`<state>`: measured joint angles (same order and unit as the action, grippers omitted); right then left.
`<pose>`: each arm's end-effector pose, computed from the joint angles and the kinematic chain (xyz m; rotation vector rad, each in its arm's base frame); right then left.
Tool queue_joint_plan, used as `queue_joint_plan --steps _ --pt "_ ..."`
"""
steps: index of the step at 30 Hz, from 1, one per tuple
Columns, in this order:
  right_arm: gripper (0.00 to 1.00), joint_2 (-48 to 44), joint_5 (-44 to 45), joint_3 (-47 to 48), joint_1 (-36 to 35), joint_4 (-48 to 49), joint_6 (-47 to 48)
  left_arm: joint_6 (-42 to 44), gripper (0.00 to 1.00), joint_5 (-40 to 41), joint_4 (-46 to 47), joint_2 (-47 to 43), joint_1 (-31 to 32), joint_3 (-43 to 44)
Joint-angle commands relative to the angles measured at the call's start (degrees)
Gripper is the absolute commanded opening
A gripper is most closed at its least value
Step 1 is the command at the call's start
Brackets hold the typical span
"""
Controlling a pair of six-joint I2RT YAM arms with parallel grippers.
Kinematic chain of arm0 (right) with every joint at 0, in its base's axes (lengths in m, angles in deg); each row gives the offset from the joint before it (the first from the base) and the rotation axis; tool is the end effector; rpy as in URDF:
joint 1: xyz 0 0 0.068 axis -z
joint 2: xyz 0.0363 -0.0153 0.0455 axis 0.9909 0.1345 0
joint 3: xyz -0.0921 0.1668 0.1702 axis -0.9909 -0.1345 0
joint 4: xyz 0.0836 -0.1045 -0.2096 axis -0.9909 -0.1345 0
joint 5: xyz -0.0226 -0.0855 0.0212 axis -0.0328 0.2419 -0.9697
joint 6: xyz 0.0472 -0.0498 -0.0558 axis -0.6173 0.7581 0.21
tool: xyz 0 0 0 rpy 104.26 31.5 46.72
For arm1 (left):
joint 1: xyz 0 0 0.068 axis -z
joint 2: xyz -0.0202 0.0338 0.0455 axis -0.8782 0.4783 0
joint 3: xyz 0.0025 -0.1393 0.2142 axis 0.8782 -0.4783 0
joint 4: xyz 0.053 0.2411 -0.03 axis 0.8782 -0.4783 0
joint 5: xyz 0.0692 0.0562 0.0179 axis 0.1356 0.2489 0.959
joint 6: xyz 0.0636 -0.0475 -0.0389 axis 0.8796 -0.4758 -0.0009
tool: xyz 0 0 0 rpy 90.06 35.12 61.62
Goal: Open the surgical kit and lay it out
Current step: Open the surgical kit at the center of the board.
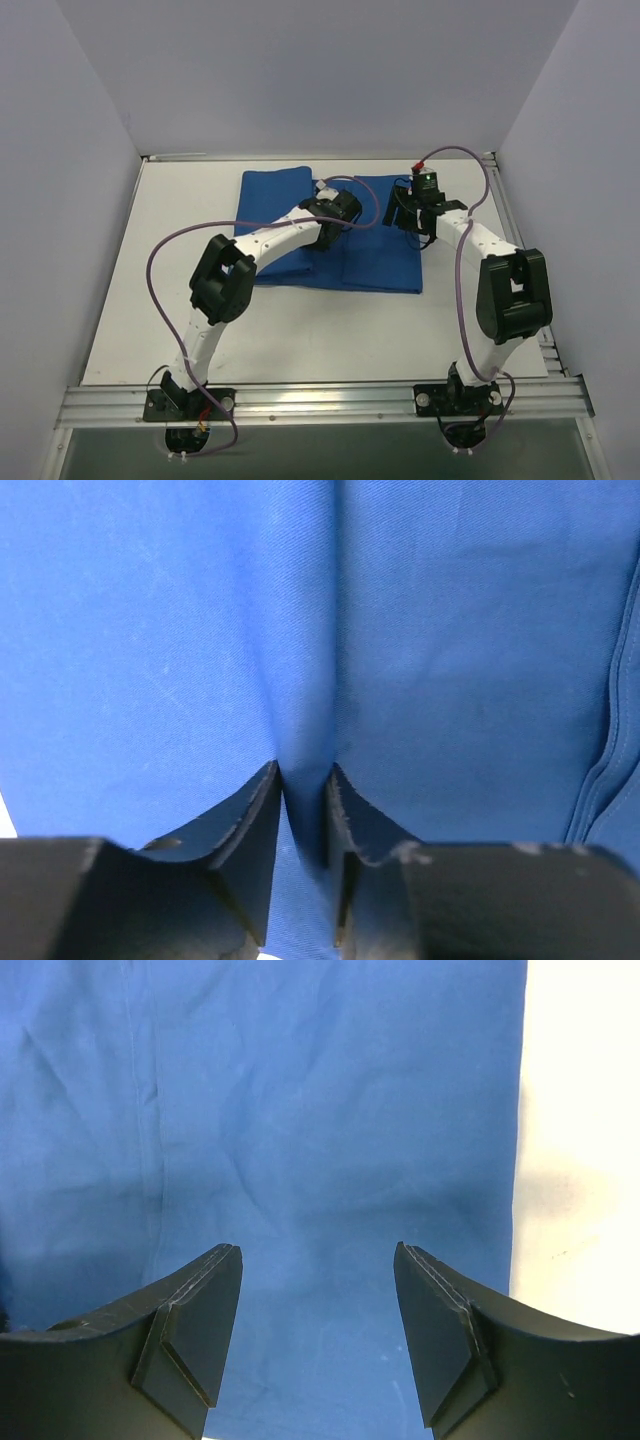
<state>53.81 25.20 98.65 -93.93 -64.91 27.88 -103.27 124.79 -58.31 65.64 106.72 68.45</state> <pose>0.3977 0.0897 0.2041 0.1526 2.1935 0.4418 0.3459 -0.2856 0.1623 0.1669 2.4956 0.3674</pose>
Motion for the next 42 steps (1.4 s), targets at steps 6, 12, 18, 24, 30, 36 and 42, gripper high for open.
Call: queue_joint_plan --steps 6,12,18,24,30,36,42 --pt "0.62 1.0 -1.1 1.3 -2.3 0.4 0.4 1.2 0.03 -2.1 1.2 -8.6 -2.1 0.2" --pt "0.62 3.8 -0.7 4.8 -5.3 -0.7 0.4 1.0 0.02 -15.0 5.0 -18.3 -10.7 -4.3" --pt "0.62 6.8 -0.1 8.9 -8.0 -2.2 0.7 -1.2 0.02 -28.9 8.2 -29.8 -30.6 -13.2" --pt "0.62 10.4 2.8 14.1 -12.2 -4.0 0.5 0.9 0.03 -29.7 6.3 -35.0 -52.2 -22.3" --pt "0.64 16.8 9.9 22.8 -17.2 -10.1 -0.7 1.3 0.87 -31.4 10.7 -41.7 -59.1 -31.5" --pt "0.65 21.9 18.5 26.1 -22.0 -15.8 -1.9 4.1 0.97 -26.4 9.0 -43.0 -58.0 -30.0" --pt "0.61 27.6 26.3 28.9 -24.6 -20.0 -2.7 4.2 0.99 -26.8 8.7 -40.7 -53.1 -30.3"
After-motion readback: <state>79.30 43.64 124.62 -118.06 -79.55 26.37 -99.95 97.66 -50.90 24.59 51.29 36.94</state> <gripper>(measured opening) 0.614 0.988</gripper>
